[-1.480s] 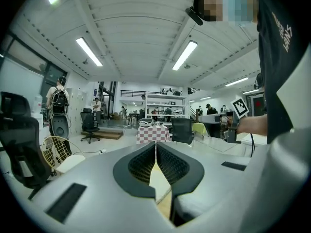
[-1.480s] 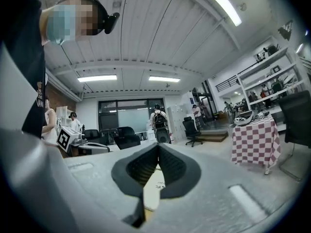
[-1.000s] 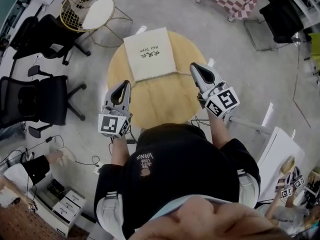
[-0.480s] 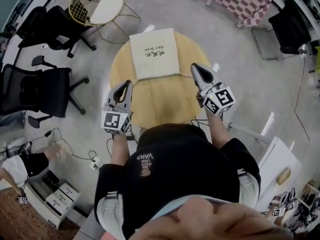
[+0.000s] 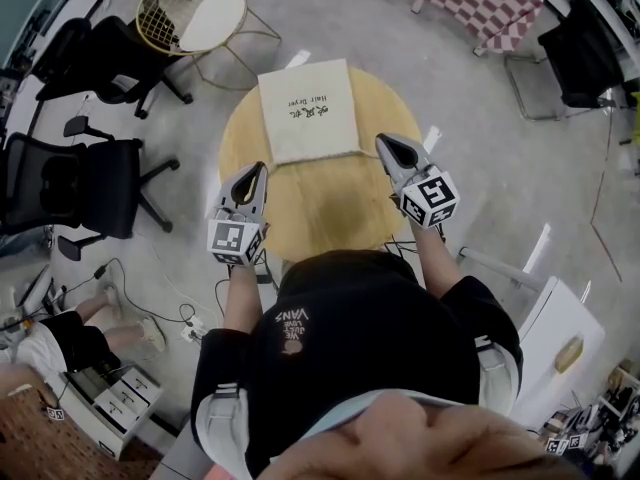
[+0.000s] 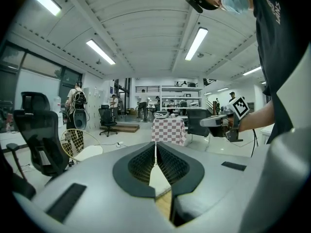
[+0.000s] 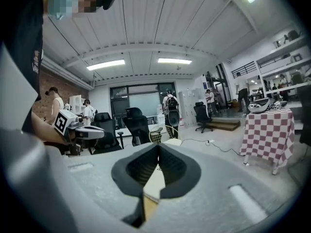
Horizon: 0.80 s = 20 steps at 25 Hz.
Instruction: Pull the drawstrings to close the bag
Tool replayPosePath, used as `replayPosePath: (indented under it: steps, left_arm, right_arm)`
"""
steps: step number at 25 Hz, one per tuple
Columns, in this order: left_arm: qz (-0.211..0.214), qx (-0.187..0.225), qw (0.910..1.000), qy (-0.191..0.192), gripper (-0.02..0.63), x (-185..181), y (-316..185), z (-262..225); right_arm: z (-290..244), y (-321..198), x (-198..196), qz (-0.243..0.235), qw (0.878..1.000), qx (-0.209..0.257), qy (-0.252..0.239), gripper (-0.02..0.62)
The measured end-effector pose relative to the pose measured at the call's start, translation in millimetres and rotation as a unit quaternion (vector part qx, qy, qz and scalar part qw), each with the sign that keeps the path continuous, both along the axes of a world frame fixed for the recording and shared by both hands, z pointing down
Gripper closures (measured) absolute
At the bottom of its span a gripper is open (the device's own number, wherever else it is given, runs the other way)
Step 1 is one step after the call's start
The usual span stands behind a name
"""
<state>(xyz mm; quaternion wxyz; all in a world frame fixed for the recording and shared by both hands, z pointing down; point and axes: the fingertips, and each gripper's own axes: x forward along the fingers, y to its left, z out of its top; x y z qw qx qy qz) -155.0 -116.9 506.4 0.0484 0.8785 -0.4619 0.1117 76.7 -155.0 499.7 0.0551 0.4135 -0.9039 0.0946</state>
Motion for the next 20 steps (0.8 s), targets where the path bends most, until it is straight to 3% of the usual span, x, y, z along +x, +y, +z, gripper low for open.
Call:
replayPosePath:
  steps: [20]
  left_arm:
    - [-0.027, -0.073, 0.9969, 0.003, 0.6, -13.4, -9.9, 66.8]
  right_arm:
    - [93.6, -9.5, -3.8, -0.036, 0.993, -0.077, 0.085, 0.595]
